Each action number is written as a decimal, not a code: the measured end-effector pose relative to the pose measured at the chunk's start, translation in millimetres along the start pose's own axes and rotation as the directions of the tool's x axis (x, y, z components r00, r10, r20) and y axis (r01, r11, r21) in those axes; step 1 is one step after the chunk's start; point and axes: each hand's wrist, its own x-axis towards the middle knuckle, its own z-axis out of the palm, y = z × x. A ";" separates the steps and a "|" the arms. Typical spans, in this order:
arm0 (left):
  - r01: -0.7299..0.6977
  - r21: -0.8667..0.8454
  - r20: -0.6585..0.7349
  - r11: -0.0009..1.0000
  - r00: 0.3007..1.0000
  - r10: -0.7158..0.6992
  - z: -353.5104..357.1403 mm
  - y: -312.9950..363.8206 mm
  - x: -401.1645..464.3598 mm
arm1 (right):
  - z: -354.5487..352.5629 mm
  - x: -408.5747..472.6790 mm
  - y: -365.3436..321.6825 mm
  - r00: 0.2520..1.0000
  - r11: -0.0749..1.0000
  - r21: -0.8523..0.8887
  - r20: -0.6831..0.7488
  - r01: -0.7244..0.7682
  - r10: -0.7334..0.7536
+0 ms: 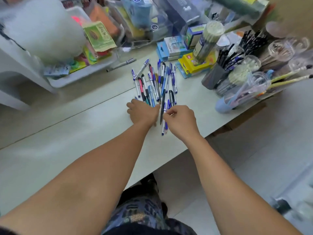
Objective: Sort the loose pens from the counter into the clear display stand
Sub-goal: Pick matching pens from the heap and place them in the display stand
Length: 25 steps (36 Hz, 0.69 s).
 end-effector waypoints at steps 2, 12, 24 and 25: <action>-0.011 0.090 -0.035 0.996 0.999 0.014 4.9 12.5 9.1 | -4.4 11.1 4.0 1.000 1.000 -0.019 0.012 -0.002 0.003; -0.053 0.287 0.000 0.957 0.998 0.055 -2.7 41.8 32.5 | -6.5 49.8 8.1 0.995 1.000 0.000 0.096 0.028 -0.028; 0.054 0.368 0.023 0.928 0.998 -0.067 -19.8 31.7 25.9 | -17.7 100.0 13.0 0.940 0.990 -0.012 0.314 0.143 -0.132; 0.083 0.307 0.009 0.948 0.996 -0.090 -21.1 28.6 24.0 | -16.9 105.3 11.4 0.937 0.989 -0.007 0.320 0.147 -0.137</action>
